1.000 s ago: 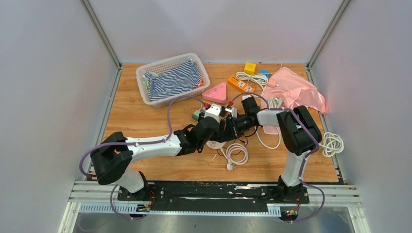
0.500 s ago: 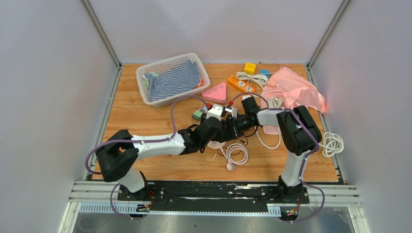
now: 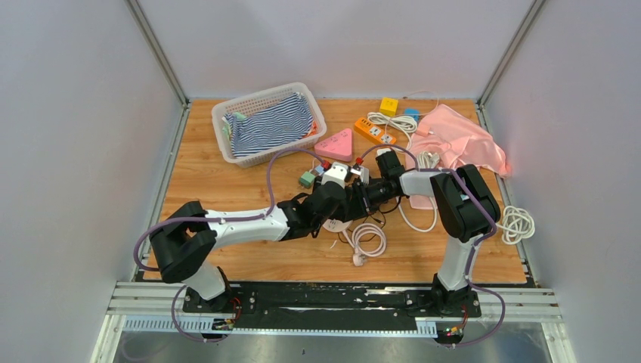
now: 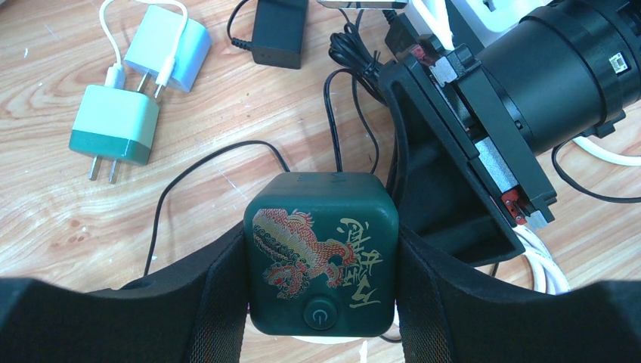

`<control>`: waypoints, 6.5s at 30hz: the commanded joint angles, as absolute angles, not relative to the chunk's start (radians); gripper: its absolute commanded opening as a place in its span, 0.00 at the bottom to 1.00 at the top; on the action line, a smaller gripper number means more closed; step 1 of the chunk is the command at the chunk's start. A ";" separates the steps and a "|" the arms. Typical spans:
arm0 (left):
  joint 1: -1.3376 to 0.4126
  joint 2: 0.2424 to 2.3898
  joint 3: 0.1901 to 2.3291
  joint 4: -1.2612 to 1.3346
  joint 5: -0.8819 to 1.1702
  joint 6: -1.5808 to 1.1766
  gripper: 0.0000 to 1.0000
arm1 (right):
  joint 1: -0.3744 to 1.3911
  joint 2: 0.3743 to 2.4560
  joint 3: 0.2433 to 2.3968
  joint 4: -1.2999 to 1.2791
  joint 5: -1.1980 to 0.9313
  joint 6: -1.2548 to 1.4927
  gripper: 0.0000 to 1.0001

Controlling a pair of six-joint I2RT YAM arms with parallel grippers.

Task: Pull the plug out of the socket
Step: Remove the plug from the socket.

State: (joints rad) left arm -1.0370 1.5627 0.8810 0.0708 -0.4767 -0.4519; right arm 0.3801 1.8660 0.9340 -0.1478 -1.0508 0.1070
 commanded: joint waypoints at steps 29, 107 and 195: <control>-0.988 1.539 0.825 0.069 -0.375 -0.580 0.00 | 0.389 1.907 0.925 -0.163 -0.816 0.005 0.02; -0.969 1.451 0.645 0.266 -0.335 -0.464 0.00 | 0.400 1.893 0.965 -0.206 -0.806 -0.065 0.02; -1.093 1.458 0.811 -0.111 -0.626 -0.508 0.00 | 0.406 1.922 0.973 -0.214 -0.786 -0.074 0.00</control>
State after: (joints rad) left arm -1.0729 1.4425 0.7933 0.0174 -0.5301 -0.5335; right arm 0.4229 1.8694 0.9913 -0.2047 -1.0492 -0.0059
